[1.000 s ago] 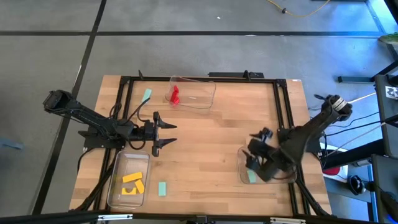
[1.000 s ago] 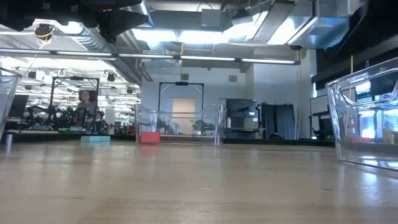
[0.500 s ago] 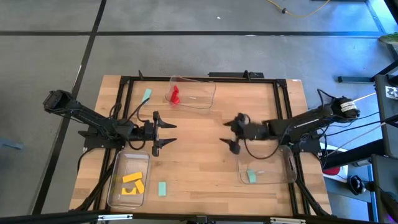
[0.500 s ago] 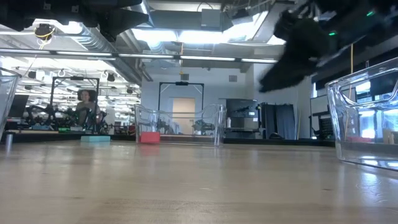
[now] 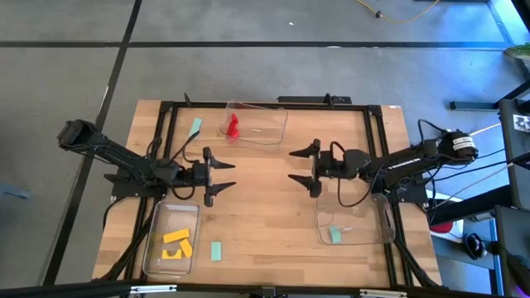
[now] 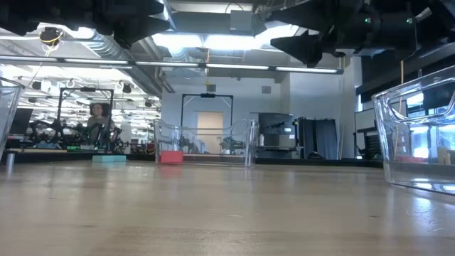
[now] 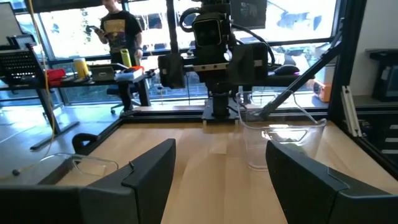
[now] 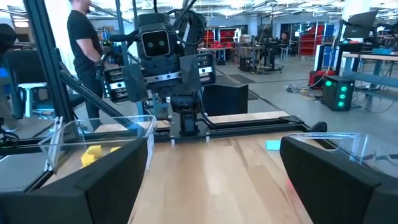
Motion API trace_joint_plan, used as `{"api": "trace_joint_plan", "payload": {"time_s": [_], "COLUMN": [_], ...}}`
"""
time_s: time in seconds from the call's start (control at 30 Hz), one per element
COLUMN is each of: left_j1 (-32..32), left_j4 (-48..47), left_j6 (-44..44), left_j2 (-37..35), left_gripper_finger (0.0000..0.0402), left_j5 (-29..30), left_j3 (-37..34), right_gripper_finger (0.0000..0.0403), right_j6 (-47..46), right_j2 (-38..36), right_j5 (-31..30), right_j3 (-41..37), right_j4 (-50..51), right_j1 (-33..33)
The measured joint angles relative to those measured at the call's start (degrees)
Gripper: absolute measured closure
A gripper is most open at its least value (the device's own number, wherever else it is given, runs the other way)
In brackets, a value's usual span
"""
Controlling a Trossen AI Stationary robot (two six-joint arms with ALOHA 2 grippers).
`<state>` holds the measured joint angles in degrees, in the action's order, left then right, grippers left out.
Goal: Sort & place blocks by color
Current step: Put the top blue block into the bottom right transparent bin
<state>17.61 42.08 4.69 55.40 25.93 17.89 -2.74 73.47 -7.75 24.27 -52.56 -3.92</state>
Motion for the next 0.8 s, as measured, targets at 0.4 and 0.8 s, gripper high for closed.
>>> {"api": "trace_joint_plan", "payload": {"time_s": [0.4,0.8], "left_j1": [0.0,-0.28], "left_j4": [-0.01,-4.33], "left_j6": [-0.11,-6.05], "left_j2": [0.0,0.0], "left_gripper_finger": [0.0159,0.0159], "left_j5": [-0.02,12.69], "left_j3": [0.0,0.0], "right_gripper_finger": [0.0034,0.0034], "right_j6": [0.02,-1.51], "right_j2": [0.02,0.02], "right_j5": [-0.11,-0.15], "right_j3": [0.04,0.07], "right_j4": [1.1,1.93], "right_j1": [0.0,0.0]}}
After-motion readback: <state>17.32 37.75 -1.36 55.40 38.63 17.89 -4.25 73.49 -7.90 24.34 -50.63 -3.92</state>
